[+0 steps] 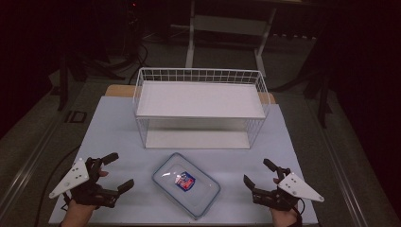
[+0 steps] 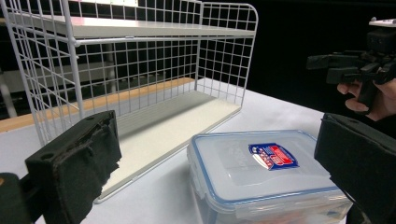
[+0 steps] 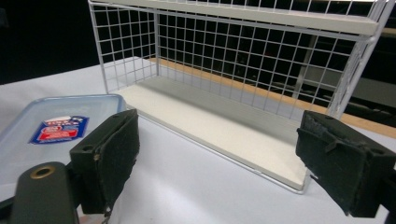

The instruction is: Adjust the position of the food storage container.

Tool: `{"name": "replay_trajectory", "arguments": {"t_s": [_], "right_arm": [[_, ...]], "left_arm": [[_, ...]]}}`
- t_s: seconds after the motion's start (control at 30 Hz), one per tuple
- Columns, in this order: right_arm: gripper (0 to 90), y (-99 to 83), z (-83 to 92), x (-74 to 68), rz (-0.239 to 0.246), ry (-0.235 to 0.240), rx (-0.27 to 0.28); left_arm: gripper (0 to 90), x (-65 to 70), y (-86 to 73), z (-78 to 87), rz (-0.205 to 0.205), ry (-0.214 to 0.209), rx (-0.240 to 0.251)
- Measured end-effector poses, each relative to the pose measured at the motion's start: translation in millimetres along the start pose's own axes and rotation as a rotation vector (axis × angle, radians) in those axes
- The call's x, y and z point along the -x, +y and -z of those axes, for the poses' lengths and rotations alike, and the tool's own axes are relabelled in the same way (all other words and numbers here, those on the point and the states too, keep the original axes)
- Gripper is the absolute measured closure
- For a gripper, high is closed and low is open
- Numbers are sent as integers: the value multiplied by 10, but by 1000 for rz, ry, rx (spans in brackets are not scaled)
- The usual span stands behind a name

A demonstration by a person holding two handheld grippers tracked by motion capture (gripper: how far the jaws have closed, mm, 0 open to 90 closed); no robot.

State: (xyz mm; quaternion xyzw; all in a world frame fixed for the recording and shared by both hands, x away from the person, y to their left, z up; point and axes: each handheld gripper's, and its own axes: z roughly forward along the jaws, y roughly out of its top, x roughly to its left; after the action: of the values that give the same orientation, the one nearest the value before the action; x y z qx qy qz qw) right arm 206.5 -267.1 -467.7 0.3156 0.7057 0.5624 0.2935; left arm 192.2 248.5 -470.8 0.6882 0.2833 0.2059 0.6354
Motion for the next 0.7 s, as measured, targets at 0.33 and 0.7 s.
{"name": "replay_trajectory", "arguments": {"t_s": [0.33,0.7], "right_arm": [[124,3,-21,-38,-10,15,-10],[110,38,-66,-182,-23,68,-11]], "left_arm": [[1,26,12,-19,12,-39,-6],[89,167,-7,-131,-32,-145,-82]]}}
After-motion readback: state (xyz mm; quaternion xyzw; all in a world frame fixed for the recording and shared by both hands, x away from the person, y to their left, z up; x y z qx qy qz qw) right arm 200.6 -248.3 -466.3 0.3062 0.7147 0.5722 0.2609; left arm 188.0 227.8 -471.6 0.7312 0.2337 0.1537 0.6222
